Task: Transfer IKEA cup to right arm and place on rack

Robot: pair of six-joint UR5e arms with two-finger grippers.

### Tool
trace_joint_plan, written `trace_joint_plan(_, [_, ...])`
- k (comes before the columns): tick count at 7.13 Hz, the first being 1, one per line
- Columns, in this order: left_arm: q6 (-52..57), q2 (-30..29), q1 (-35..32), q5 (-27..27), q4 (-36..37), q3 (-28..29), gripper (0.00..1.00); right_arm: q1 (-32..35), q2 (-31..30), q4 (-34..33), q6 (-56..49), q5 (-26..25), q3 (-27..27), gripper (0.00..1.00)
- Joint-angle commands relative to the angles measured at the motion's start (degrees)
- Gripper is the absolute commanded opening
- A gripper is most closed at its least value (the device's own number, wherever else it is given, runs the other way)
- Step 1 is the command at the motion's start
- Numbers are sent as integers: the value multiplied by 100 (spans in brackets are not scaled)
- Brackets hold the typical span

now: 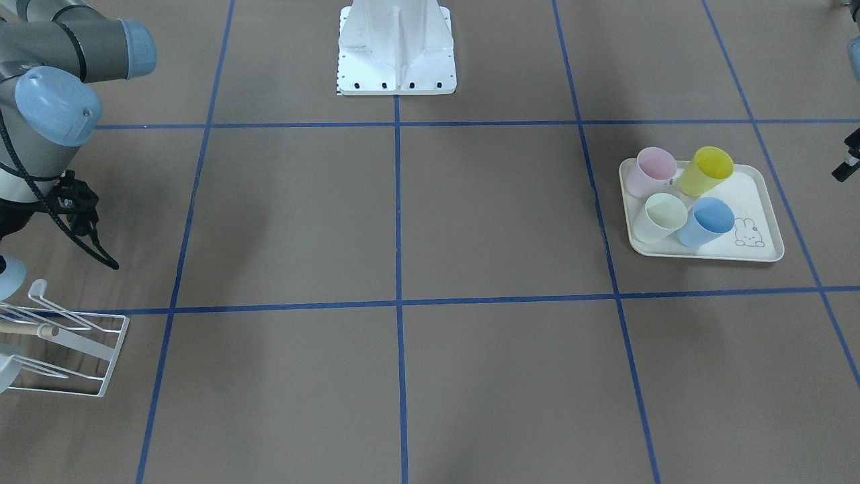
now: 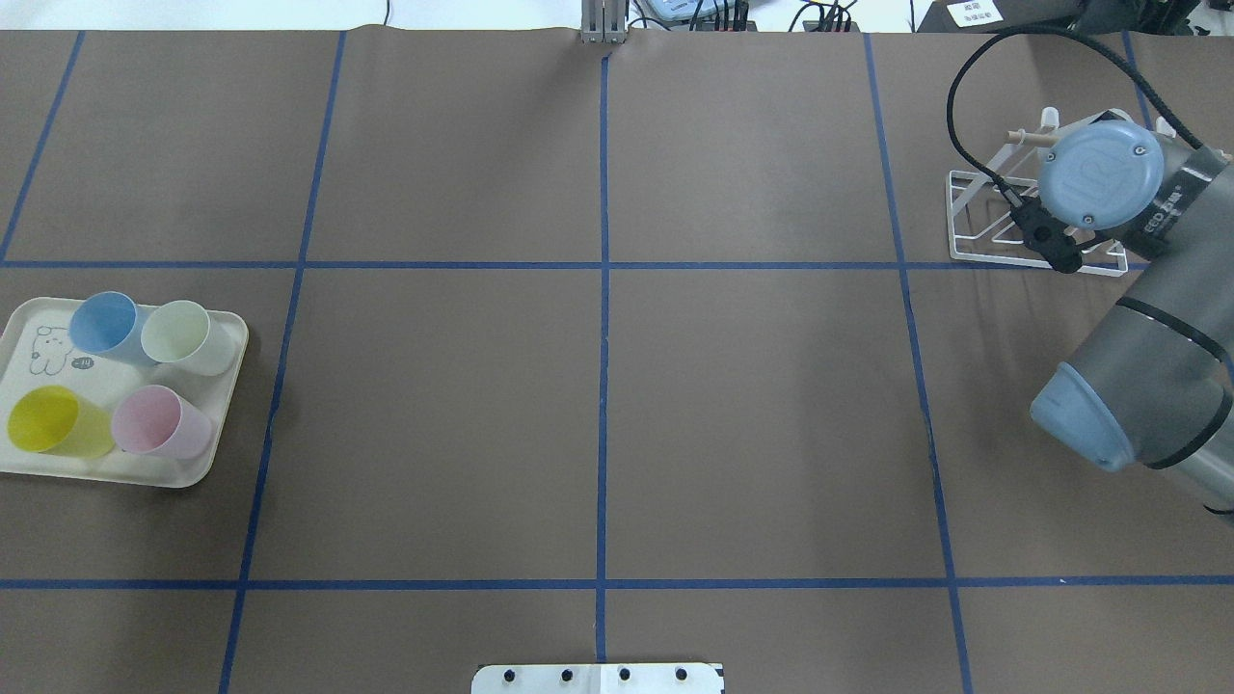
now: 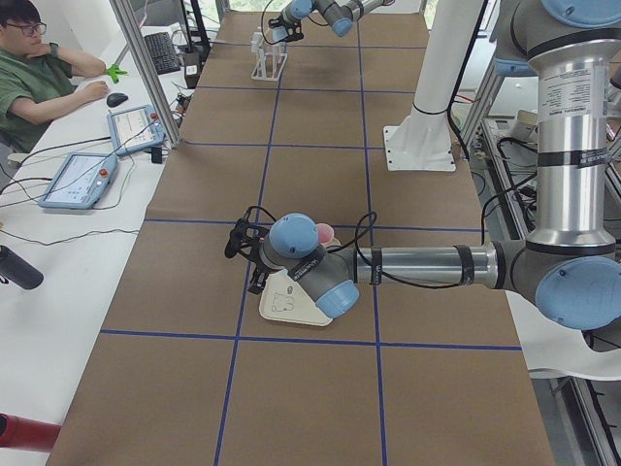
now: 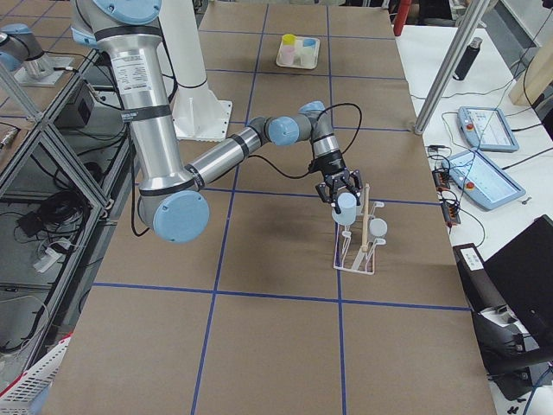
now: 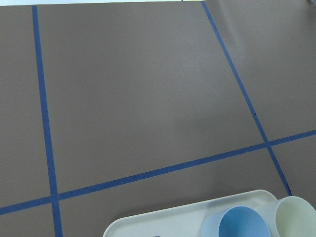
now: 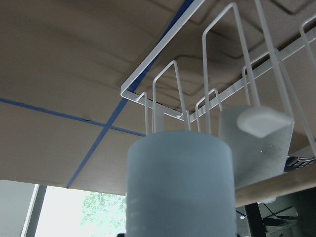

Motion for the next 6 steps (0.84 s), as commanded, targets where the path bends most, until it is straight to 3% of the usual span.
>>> trace_joint_plan(1, [0, -6, 0, 1, 22, 0, 100, 2, 29, 50, -9, 7, -97, 82])
trace_joint_plan(2, [0, -6, 0, 1, 22, 0, 100, -7, 38, 68, -1, 16, -107, 97])
trace_joint_plan(6, [9, 11, 0, 1, -4, 8, 100, -7, 91, 68, 17, -2, -72, 99])
